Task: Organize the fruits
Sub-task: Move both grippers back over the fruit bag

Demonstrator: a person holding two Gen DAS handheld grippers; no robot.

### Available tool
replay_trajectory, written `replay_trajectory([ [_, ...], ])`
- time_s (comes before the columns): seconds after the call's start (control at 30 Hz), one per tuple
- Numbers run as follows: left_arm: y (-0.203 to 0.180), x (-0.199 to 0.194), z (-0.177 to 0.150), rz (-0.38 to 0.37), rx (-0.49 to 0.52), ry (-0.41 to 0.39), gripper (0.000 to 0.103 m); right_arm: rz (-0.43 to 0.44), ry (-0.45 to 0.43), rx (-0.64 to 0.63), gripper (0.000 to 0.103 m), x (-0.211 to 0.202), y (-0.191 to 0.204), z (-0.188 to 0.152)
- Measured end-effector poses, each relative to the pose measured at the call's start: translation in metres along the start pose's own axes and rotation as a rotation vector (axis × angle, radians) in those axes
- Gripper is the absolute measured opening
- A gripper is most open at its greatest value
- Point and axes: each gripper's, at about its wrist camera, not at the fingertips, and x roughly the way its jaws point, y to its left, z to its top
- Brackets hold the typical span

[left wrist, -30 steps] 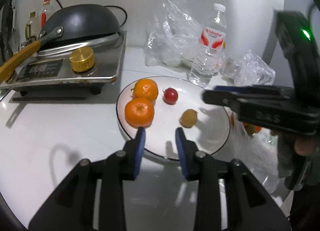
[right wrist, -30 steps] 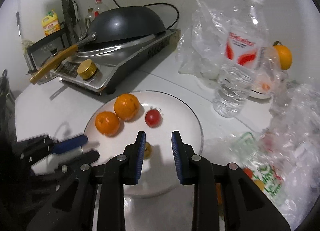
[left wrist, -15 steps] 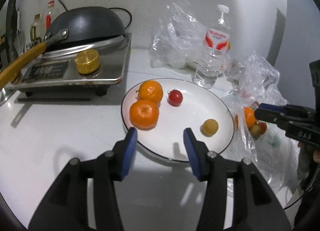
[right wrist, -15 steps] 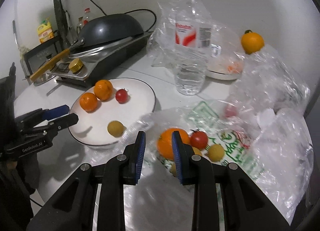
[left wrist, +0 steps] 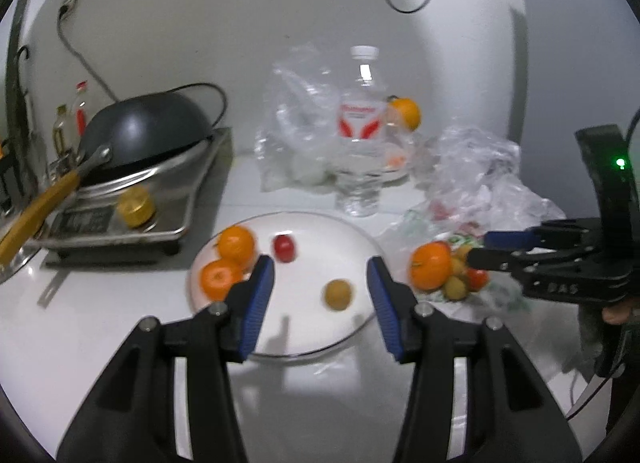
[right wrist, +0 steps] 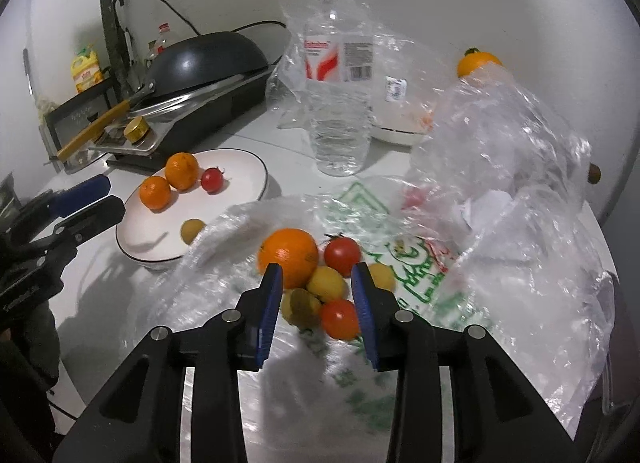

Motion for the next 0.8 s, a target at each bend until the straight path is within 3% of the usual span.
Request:
replay_trajectory([
  [0.8,-0.076,0.022,0.006,-0.038,0.139,0.062,0.050,0.091,0.096,0.018,0.038,0.020,-0.024,-0.014],
])
